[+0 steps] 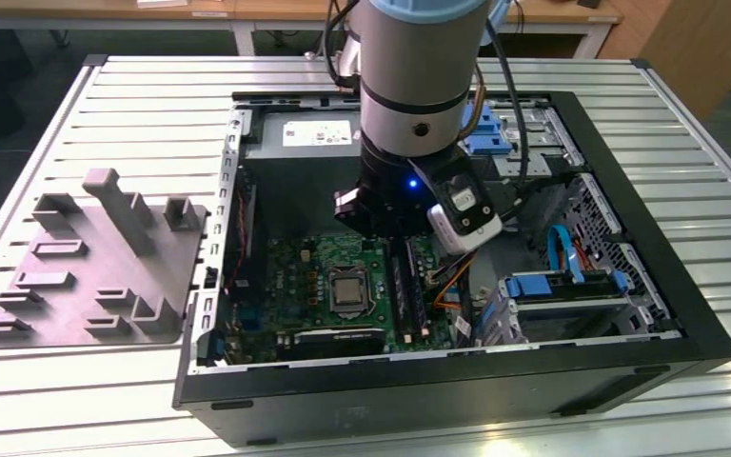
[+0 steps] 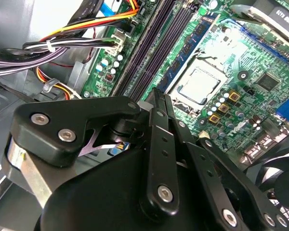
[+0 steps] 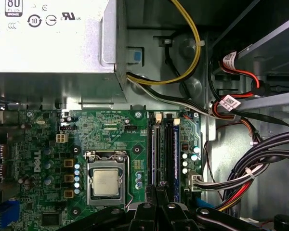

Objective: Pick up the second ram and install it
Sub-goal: 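Insert the second ram into the second slot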

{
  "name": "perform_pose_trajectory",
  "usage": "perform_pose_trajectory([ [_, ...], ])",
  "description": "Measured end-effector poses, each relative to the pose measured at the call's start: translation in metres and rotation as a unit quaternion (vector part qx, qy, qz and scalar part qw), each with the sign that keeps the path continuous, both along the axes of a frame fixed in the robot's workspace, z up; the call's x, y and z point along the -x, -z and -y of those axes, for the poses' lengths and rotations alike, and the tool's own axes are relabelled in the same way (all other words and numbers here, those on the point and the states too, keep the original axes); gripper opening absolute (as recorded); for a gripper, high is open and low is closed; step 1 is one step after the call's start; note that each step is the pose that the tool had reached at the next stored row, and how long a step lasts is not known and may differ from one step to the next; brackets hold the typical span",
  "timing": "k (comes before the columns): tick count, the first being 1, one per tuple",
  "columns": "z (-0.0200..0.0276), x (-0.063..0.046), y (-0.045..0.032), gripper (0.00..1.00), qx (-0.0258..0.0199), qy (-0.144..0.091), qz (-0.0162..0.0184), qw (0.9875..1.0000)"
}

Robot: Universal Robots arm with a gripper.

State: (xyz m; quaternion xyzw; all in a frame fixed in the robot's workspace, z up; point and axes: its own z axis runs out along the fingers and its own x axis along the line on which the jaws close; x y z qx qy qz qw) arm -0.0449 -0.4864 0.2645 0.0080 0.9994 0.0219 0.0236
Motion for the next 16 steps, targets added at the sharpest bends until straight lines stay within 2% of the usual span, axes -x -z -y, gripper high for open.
perform_pose_trajectory([
  [16,0.0000,-0.0056,0.0051,0.11,0.0000,0.000,0.0000,1.0000],
])
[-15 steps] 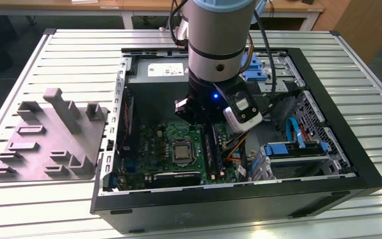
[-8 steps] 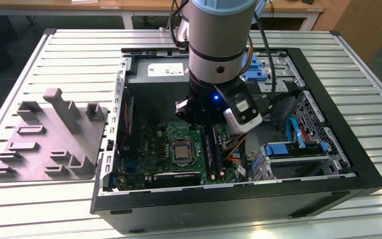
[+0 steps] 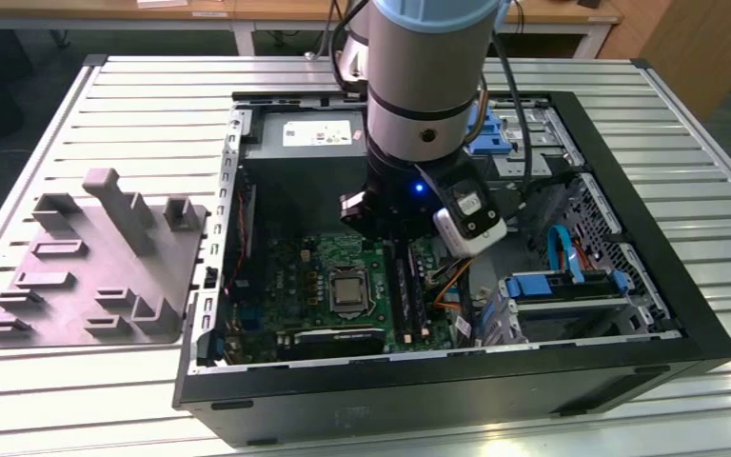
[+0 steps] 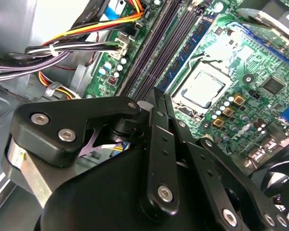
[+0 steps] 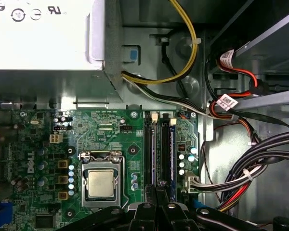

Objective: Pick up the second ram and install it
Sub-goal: 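Insert the second ram into the second slot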

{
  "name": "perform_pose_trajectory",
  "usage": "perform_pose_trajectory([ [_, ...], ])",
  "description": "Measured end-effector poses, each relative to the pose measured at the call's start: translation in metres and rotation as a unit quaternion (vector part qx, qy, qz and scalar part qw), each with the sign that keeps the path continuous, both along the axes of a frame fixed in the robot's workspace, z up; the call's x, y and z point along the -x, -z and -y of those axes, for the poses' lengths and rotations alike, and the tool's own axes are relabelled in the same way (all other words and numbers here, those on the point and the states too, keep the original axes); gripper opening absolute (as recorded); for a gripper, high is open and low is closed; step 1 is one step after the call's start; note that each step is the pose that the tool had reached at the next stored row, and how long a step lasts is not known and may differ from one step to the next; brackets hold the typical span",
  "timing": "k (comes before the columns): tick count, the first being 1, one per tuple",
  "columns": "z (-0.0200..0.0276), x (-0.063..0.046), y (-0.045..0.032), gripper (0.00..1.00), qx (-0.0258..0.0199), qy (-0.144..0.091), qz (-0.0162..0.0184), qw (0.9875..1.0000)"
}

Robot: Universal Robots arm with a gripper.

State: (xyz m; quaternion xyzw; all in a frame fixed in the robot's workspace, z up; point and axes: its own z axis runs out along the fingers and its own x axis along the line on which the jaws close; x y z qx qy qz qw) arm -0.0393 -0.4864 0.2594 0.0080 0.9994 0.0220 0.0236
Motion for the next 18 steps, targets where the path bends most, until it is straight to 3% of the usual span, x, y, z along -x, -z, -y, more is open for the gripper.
perform_pose_trajectory([
  [10,0.0000,-0.005,0.0041,0.11,0.0000,0.000,0.0000,1.0000],
  [18,0.0000,-0.005,0.0127,0.11,0.0000,0.000,0.0000,1.0000],
])
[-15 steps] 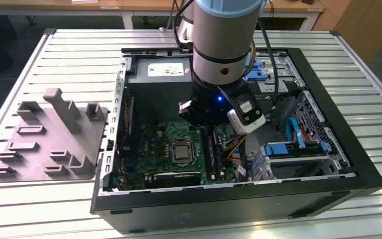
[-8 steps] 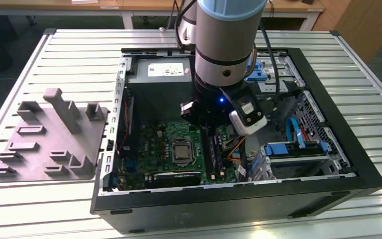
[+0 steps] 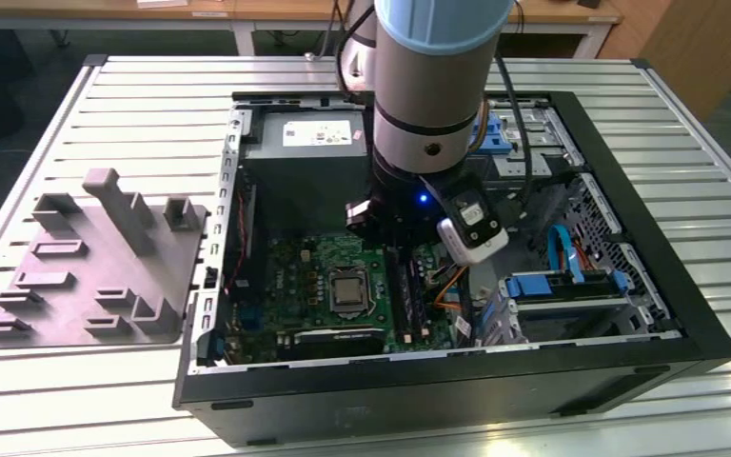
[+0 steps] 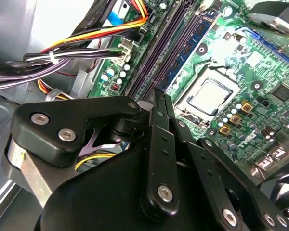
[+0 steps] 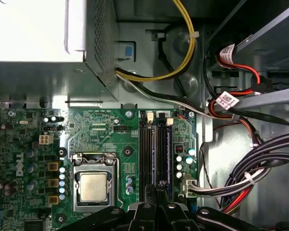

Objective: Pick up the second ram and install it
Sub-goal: 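Insert the second ram into the second slot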

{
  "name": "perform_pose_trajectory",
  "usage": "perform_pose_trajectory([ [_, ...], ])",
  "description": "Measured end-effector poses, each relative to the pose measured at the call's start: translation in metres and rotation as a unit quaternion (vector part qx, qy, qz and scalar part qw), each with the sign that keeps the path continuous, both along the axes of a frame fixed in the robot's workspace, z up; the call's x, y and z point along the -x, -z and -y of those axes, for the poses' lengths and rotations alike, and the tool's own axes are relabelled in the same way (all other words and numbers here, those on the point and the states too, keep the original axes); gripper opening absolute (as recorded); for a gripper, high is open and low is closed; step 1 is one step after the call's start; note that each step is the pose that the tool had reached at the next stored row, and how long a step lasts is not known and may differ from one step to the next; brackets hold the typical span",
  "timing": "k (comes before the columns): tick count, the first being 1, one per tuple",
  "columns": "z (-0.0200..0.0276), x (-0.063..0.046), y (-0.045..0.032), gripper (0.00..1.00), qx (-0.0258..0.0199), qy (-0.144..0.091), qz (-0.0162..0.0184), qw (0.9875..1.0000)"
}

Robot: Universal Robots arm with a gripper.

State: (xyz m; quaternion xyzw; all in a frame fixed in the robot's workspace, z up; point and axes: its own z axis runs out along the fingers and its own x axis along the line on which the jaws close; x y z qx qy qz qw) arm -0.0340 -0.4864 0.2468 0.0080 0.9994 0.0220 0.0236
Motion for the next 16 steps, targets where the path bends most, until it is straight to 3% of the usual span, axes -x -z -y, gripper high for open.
perform_pose_trajectory([
  [8,0.0000,0.000,0.0088,0.11,0.0000,-0.003,0.0000,1.0000],
  [16,0.0001,0.000,0.0125,0.11,0.0002,-0.003,-0.0001,1.0000],
])
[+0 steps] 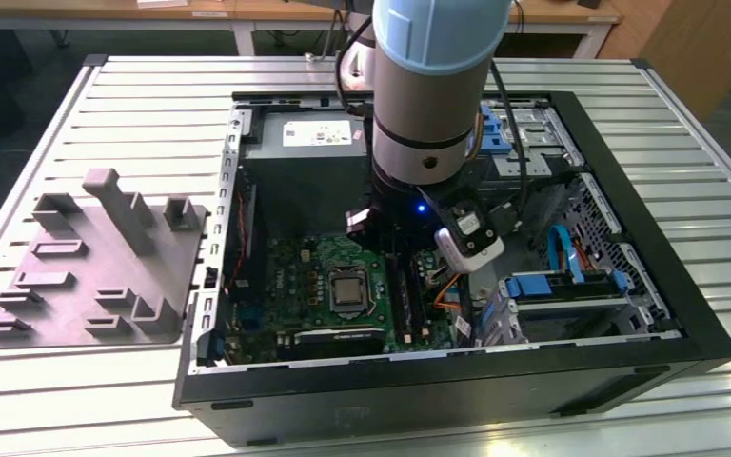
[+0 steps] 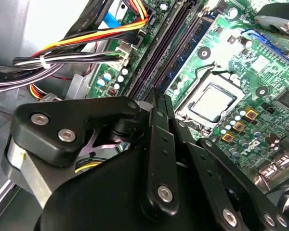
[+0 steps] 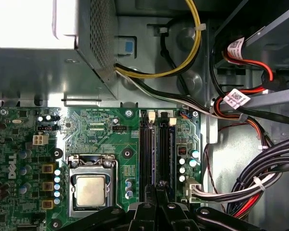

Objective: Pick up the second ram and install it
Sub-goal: 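Insert the second ram into the second slot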

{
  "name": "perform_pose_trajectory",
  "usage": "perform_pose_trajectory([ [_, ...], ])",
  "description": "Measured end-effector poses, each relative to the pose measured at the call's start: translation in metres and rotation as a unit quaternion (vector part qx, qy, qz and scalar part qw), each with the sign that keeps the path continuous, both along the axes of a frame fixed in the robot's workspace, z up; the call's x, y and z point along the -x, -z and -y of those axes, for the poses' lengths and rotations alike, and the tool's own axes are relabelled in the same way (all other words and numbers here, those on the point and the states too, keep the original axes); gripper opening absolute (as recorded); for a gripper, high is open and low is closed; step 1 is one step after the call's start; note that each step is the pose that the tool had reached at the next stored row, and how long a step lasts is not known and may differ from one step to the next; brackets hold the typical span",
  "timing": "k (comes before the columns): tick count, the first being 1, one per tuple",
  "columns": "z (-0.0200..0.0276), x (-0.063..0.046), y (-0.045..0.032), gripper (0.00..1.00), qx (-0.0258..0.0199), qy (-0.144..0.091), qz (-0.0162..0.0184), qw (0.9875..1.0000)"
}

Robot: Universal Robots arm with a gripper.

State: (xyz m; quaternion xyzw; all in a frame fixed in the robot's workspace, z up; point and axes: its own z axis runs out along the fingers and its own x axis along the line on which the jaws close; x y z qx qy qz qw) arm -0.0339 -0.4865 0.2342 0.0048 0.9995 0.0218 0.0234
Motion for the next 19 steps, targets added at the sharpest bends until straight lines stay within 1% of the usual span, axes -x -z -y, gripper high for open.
perform_pose_trajectory([
  [19,-0.0001,0.0010,0.0059,0.11,-0.0003,0.000,0.0001,1.0000],
])
